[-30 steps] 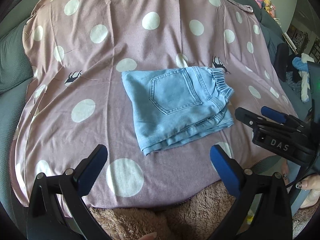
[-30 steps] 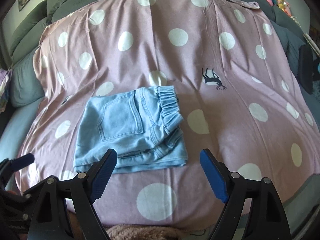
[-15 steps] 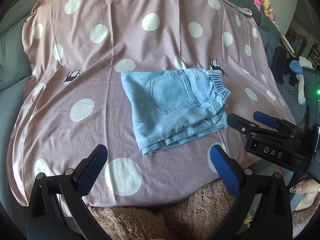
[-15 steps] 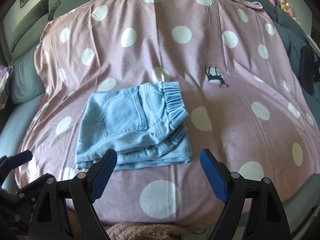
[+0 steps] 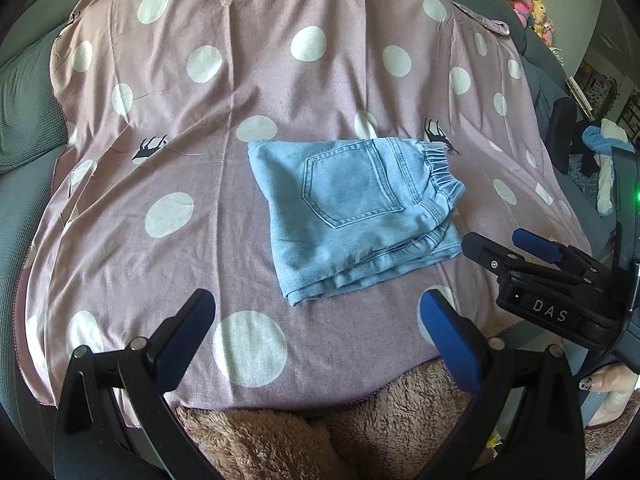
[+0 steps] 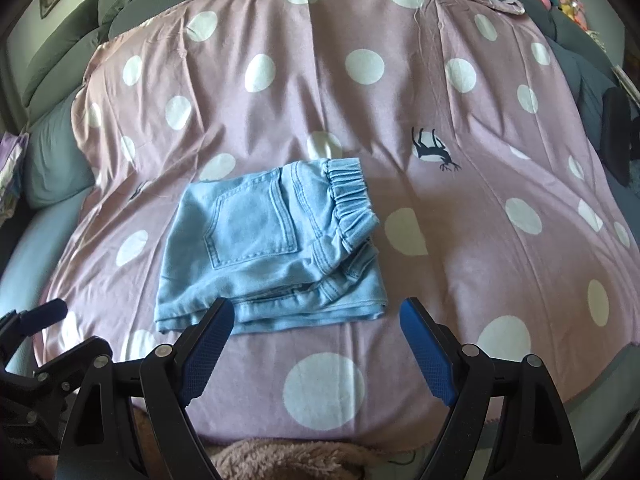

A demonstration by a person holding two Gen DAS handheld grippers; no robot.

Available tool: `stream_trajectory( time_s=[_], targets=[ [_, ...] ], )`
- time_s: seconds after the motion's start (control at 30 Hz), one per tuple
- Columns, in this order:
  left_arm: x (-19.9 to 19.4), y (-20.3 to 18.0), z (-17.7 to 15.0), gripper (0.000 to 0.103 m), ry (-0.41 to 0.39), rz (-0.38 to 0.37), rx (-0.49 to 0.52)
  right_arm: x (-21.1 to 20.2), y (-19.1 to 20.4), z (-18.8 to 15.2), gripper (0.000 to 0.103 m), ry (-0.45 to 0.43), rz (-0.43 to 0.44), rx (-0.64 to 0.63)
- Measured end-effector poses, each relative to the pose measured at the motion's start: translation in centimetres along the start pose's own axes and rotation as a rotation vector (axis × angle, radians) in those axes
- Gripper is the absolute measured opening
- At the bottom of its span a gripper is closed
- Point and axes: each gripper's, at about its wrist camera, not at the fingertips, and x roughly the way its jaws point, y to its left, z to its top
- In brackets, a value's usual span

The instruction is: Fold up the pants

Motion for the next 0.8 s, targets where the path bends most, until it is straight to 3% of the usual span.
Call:
stream_trajectory(
  time_s=[0.8],
  targets=[
    [-0.51,-0.19,-0.06,0.102,-0.006,-0.021,0.001,-0.08,-0.08,-0.15,0.085,0.004,-0.017,0.002]
  ],
)
